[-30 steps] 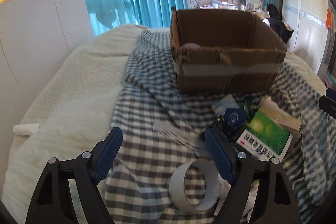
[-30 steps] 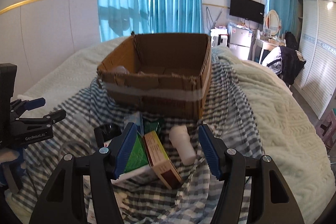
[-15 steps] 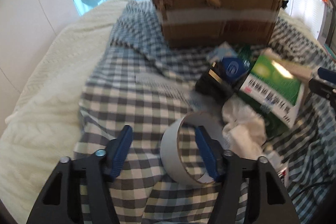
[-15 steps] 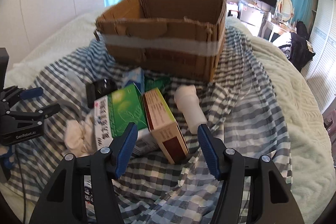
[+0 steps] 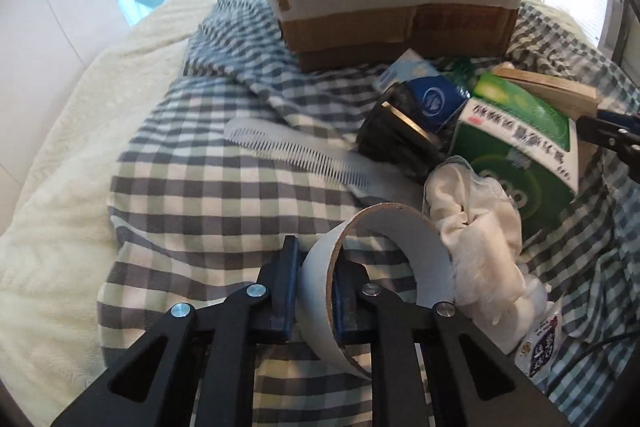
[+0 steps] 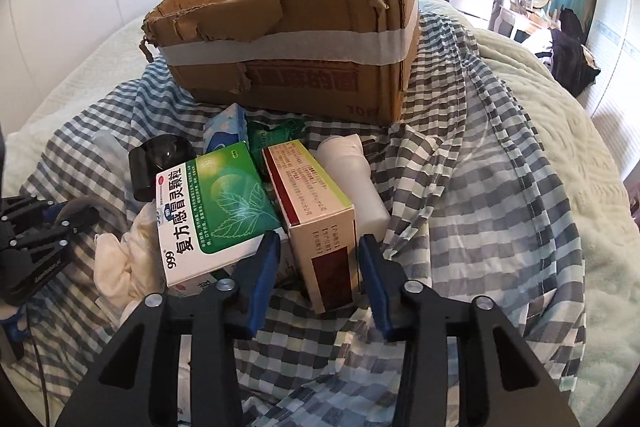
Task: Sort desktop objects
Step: 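Grasp the white tape roll with the left gripper while the right grasps a medicine box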
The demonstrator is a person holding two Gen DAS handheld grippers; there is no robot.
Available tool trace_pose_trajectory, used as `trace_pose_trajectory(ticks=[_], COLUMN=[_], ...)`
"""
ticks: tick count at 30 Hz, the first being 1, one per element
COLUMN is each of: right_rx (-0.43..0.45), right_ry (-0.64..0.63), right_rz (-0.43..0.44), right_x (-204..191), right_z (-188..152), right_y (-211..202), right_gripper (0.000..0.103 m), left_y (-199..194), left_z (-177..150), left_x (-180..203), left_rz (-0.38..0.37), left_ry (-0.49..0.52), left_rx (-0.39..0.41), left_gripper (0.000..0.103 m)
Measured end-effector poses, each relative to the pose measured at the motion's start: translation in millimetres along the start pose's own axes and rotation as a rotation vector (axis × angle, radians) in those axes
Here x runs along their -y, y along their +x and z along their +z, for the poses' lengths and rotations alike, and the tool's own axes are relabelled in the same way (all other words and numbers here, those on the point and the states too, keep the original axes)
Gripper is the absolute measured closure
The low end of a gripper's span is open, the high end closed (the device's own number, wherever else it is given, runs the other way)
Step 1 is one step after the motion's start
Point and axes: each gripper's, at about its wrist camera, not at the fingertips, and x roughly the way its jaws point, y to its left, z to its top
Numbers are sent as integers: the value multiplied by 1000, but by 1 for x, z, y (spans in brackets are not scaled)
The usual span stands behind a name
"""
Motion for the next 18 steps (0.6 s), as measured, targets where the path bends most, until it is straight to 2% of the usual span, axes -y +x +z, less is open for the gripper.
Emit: trace_pose_trajectory(ticks=[5, 18], right_rx=[32, 271], right_ry=[18, 68], right_rz=[2, -36], right_x=[3, 2], right_z=[-3, 5], right_y=[-10, -83], right_gripper=[72, 73], left_y=[-16, -83], left_z=[4, 29], left_x=[-4, -19], left_rz=[-26, -57], left_ry=[-25, -90], left_rx=[47, 273], left_gripper=[89, 90])
